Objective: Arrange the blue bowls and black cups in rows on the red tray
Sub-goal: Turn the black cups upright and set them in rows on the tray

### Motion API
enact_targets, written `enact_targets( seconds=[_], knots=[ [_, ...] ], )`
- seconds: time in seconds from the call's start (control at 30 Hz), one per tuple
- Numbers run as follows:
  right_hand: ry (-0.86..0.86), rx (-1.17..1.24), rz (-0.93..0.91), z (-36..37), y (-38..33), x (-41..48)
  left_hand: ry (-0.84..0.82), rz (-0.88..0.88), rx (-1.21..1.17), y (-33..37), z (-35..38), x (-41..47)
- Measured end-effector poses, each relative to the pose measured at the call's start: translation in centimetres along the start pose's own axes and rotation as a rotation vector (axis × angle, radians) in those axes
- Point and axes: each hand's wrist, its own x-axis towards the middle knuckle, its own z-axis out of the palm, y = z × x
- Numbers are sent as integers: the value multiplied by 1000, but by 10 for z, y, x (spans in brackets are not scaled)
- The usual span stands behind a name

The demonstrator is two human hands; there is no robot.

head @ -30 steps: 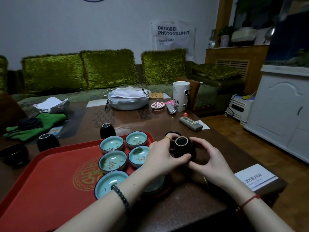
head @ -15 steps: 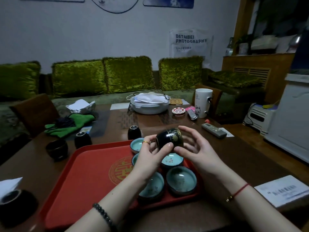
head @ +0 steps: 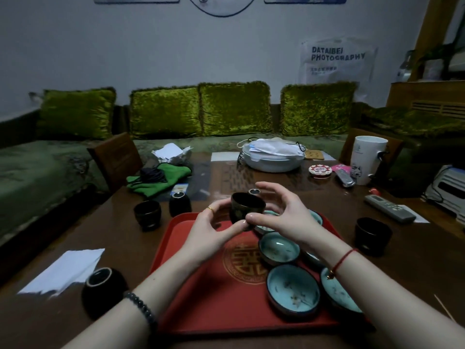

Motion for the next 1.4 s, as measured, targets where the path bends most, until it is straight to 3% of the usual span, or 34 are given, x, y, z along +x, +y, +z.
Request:
enact_targets(
  seconds=[0.2, 0.47, 1.17, 1.4],
  knots=[
    [16, -228, -60, 14, 11, 43, 54, 13, 96, -16, -19, 35],
    [-40, -356, -16, 19, 42, 68, 56, -38, 216, -50, -19, 54],
    [-172, -535, 47, 13, 66, 62, -73, -154, 208, -76, -23, 48],
    [-195, -753, 99, 13, 68, 63, -68, -145, 230, -73, -22, 48]
  ],
)
